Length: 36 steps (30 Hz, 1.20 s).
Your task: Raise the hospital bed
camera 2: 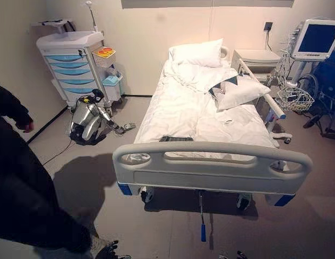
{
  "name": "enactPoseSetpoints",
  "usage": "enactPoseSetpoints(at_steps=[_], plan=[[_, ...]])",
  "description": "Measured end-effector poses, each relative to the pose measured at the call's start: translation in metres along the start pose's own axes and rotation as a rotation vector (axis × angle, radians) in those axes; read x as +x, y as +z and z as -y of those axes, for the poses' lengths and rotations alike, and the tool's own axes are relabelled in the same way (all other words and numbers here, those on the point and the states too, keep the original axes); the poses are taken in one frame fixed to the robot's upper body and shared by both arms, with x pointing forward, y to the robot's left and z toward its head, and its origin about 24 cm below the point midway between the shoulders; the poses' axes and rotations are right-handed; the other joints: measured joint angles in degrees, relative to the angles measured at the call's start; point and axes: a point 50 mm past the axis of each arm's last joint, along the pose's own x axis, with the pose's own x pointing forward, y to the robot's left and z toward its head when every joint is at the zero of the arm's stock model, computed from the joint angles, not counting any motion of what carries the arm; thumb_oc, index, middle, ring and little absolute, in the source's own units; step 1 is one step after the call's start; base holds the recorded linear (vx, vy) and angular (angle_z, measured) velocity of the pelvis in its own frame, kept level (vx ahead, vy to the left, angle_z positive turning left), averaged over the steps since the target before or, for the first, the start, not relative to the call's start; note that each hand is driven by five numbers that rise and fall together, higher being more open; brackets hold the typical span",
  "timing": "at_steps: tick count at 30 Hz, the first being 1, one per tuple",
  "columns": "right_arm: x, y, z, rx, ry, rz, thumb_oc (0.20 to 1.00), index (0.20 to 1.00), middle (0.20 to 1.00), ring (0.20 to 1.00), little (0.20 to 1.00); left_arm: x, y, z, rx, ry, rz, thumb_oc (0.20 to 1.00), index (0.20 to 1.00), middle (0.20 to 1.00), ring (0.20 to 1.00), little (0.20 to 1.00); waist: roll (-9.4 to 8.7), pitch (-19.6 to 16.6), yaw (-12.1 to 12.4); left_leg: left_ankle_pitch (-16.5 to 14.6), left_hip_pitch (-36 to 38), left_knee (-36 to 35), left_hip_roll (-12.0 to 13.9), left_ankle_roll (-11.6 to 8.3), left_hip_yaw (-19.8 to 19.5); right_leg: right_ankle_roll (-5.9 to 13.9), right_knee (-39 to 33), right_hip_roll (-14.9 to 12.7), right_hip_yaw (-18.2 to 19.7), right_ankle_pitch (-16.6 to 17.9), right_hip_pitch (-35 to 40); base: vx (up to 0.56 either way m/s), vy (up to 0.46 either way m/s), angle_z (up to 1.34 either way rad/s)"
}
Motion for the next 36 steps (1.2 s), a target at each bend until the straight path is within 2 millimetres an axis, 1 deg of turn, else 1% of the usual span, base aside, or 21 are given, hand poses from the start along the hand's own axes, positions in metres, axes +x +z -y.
enactPoseSetpoints(at_steps=[9, 18, 21, 23, 24, 25, 26, 27, 28, 29, 30, 31, 32, 33, 34, 36], plan=[[0.0, 0.0, 0.0, -0.002, 0.001, 0.0, 1.0, 1.0, 1.0, 1.0, 1.0, 0.0, -0.001, 0.0, 0.0, 0.0, -0.005, 1.0, 1.0, 1.0, 1.0, 1.0, 0.27, -0.2, 0.0, 0.0, 0.0, 0.0, 0.0, -0.01, -0.1, 0.01, 0.0, 0.0, 0.0, 0.0, 0.1, -0.04, -0.008, 0.01], [0.0, 0.0, 0.0, -0.003, 0.001, -0.001, 1.0, 1.0, 1.0, 1.0, 1.0, 0.0, -0.002, 0.0, 0.0, -0.001, -0.01, 1.0, 1.0, 1.0, 1.0, 1.0, 0.14, -0.5, 0.0, 0.0, 0.0, 0.0, 0.0, -0.01, -0.2, -0.02, 0.0, 0.0, -0.1, 0.0, 0.0, 0.0, -0.002, 0.0], [0.0, 0.0, 0.001, -0.004, -0.002, 0.0, 1.0, 1.0, 1.0, 1.0, 1.0, 0.0, 0.0, 0.0, -0.006, 0.0, 0.0, 1.0, 1.0, 1.0, 1.0, 1.0, 0.41, -0.2, 0.0, 0.0, -0.3, 0.0, 0.0, 0.0, -0.2, -0.03, 0.0, 0.0, 0.0, 0.0, -0.3, -0.08, -0.016, 0.0], [0.0, 0.002, 0.002, -0.004, -0.005, 0.005, 1.0, 1.0, 1.0, 1.0, 1.0, 0.001, 0.006, 0.0, -0.024, 0.002, 0.026, 1.0, 1.0, 1.0, 1.0, 1.0, 0.6, 0.0, 0.0, 0.0, -1.2, 0.0, 0.0, -0.01, -0.4, -0.03, 0.0, 0.0, -0.1, 0.0, -1.1, -0.13, -0.015, 0.02], [0.001, 0.006, 0.003, -0.006, -0.009, 0.016, 1.0, 1.0, 1.0, 1.0, 1.0, 0.002, 0.016, 0.0, -0.045, 0.005, 0.07, 1.0, 1.0, 1.0, 1.0, 1.0, 0.79, 0.2, 0.0, 0.4, -2.9, 0.0, -0.1, 0.32, -0.6, -0.01, 0.3, 0.0, -0.1, 0.1, -2.7, -0.14, -0.023, 0.05], [0.002, 0.009, 0.003, -0.006, -0.012, 0.023, 1.0, 1.0, 1.0, 1.0, 1.0, 0.002, 0.021, 0.0, -0.05, 0.005, 0.093, 1.0, 1.0, 1.0, 1.0, 1.0, 0.69, 0.3, -0.1, 0.5, -3.4, 0.0, -0.2, 0.29, -1.0, 0.04, 0.2, -0.1, -0.3, 0.2, -3.3, -0.16, -0.023, 0.1], [0.003, 0.018, 0.006, -0.008, -0.02, 0.048, 1.0, 1.0, 1.0, 1.0, 1.0, 0.003, 0.039, 0.001, -0.073, 0.004, 0.168, 1.0, 1.0, 1.0, 1.0, 1.0, 1.09, 1.7, -0.1, 1.0, -4.9, 0.3, -0.3, 0.39, -1.3, 0.16, 0.4, -0.2, -0.5, 0.5, -4.5, -0.12, -0.014, 0.11], [0.004, 0.022, 0.007, -0.009, -0.024, 0.06, 1.0, 1.0, 1.0, 1.0, 1.0, 0.003, 0.046, 0.002, -0.073, -0.001, 0.203, 1.0, 1.0, 1.0, 1.0, 1.0, 1.31, 2.3, -0.2, 1.3, -5.2, 0.3, -0.4, 0.52, -1.4, 0.14, 0.3, -0.3, -0.6, 0.7, -5.1, -0.12, -0.014, 0.09], [0.005, 0.031, 0.011, -0.012, -0.033, 0.085, 1.0, 1.0, 1.0, 1.0, 1.0, 0.003, 0.061, 0.002, -0.088, -0.004, 0.263, 1.0, 1.0, 1.0, 1.0, 1.0, 1.72, 4.0, -0.1, 1.6, -6.0, 0.3, -0.7, 0.48, -1.6, 0.44, 0.3, -0.3, -0.7, 1.3, -5.7, -0.18, -0.011, 0.08], [0.006, 0.044, 0.013, -0.013, -0.044, 0.12, 1.0, 1.0, 1.0, 1.0, 1.0, 0.002, 0.074, 0.002, -0.109, -0.006, 0.316, 1.0, 1.0, 1.0, 1.0, 1.0, 2.43, 5.7, -0.1, 2.0, -7.1, 0.6, -0.9, 0.56, -1.8, 0.42, 0.4, -0.4, -0.8, 1.7, -6.6, -0.24, -0.015, 0.04], [0.007, 0.054, 0.014, -0.001, -0.05, 0.149, 1.0, 1.0, 1.0, 1.0, 1.0, 0.001, 0.083, 0.001, -0.122, -0.008, 0.354, 1.0, 1.0, 1.0, 1.0, 1.0, 2.63, 6.4, -0.2, 2.2, -8.8, 1.2, -1.1, 0.37, -1.9, 0.48, 0.8, -0.5, -0.8, 1.7, -8.5, -0.18, -0.01, 0.01], [0.007, 0.07, 0.015, 0.009, -0.054, 0.198, 1.0, 1.0, 1.0, 1.0, 1.0, -0.001, 0.097, 0.0, -0.122, -0.013, 0.413, 1.0, 1.0, 1.0, 1.0, 1.0, 3.14, 7.4, -0.3, 2.3, -10.5, 1.5, -1.0, 0.75, -1.9, 0.47, 1.3, -0.6, -0.7, 2.0, -10.1, -0.12, -0.009, -0.01], [0.007, 0.096, 0.017, 0.024, -0.063, 0.269, 1.0, 1.0, 1.0, 1.0, 1.0, -0.003, 0.12, -0.003, -0.121, -0.014, 0.494, 1.0, 1.0, 1.0, 1.0, 1.0, 3.92, 10.3, -0.4, 3.1, -13.1, 1.8, -1.4, 0.89, -2.1, 0.46, 1.2, -0.8, -0.7, 3.0, -12.2, -0.18, -0.012, 0.02], [0.005, 0.119, 0.015, 0.028, -0.064, 0.328, 1.0, 1.0, 1.0, 1.0, 1.0, -0.005, 0.137, -0.006, -0.125, -0.012, 0.546, 1.0, 1.0, 1.0, 1.0, 1.0, 4.47, 12.6, -0.4, 3.6, -13.6, 1.9, -1.5, 0.7, -2.2, 0.44, 1.2, -0.8, -0.7, 3.3, -12.8, -0.21, -0.014, 0.03], [0.004, 0.126, 0.014, 0.038, -0.061, 0.355, 1.0, 1.0, 1.0, 1.0, 1.0, -0.008, 0.146, -0.007, -0.136, -0.014, 0.582, 1.0, 1.0, 1.0, 1.0, 1.0, 4.49, 13.1, -0.2, 3.6, -14.9, 2.6, -1.4, 0.53, -2.3, 0.4, 1.8, -0.8, -0.7, 3.1, -14.2, -0.15, -0.01, -0.03], [-0.001, 0.149, 0.01, 0.061, -0.053, 0.435, 1.0, 1.0, 1.0, 1.0, 1.0, -0.015, 0.162, -0.008, -0.139, -0.019, 0.663, 1.0, 1.0, 1.0, 1.0, 1.0, 4.89, 14.0, -0.3, 3.6, -17.2, 2.6, -1.3, 0.86, -2.3, 0.26, 2.7, -0.7, -0.6, 3.2, -16.7, -0.1, -0.013, -0.04]])
